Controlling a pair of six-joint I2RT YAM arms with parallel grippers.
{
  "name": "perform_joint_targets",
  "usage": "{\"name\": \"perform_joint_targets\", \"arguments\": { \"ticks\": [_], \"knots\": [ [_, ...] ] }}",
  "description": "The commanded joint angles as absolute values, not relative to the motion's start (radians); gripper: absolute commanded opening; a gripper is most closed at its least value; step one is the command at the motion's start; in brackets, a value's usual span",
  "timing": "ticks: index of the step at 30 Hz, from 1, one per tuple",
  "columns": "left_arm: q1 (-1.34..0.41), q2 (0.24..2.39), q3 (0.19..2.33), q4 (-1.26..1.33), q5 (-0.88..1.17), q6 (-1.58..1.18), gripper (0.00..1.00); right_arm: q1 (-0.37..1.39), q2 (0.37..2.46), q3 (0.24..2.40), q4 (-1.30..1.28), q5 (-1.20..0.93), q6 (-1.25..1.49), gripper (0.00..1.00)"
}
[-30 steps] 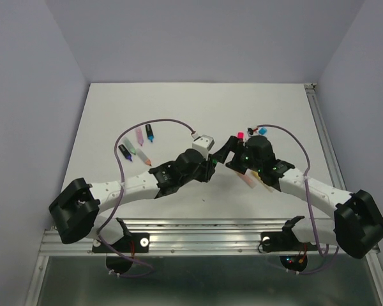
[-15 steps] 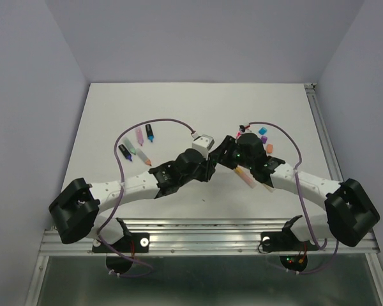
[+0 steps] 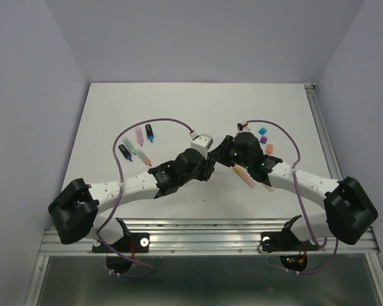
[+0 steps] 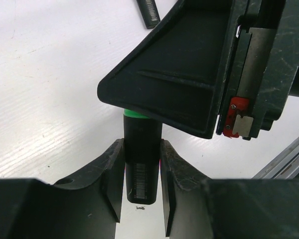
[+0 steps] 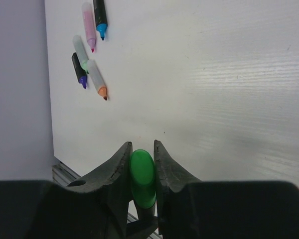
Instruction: Open the pen caps
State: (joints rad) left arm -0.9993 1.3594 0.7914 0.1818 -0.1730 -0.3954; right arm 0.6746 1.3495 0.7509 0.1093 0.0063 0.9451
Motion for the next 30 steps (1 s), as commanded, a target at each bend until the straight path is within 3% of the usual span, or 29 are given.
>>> {"name": "perform_joint_targets", "arguments": {
  "ticks": [1,4,5,6,8,15,23,30],
  "knots": [
    [-1.005,1.301,0.793,0.198,-0.167,-0.408,0.00,0.690,1.361,0.822,0.129,0.041,0.931,0.01],
    [-1.005,1.283,0.796,0.187,-0.157,-0.419,0.04,0.690,1.356,0.816,0.141,0.044,0.930,0.01],
    [-1.005,1.278,0.795,0.183,-0.155,-0.420,0.36,0.690,1.355,0.818,0.146,0.041,0.925,0.01],
    [-1.005,1.264,0.796,0.175,-0.156,-0.422,0.53,0.690,1.350,0.818,0.149,0.032,0.913,0.01],
    [-1.005,1.247,0.789,0.167,-0.161,-0.422,0.99,0.690,1.335,0.833,0.134,0.019,0.888,0.01],
    [-1.003,1.137,0.736,0.219,-0.057,-0.405,0.99,0.690,1.238,0.838,0.121,-0.167,0.779,0.01],
    [-1.003,0.996,0.646,0.400,0.273,-0.445,0.99,0.690,1.092,0.784,0.212,-0.347,0.793,0.01],
    [-1.003,0.936,0.614,0.439,0.268,-0.471,0.99,0.690,1.065,0.750,0.351,-0.534,0.839,0.01]
  ]
}}
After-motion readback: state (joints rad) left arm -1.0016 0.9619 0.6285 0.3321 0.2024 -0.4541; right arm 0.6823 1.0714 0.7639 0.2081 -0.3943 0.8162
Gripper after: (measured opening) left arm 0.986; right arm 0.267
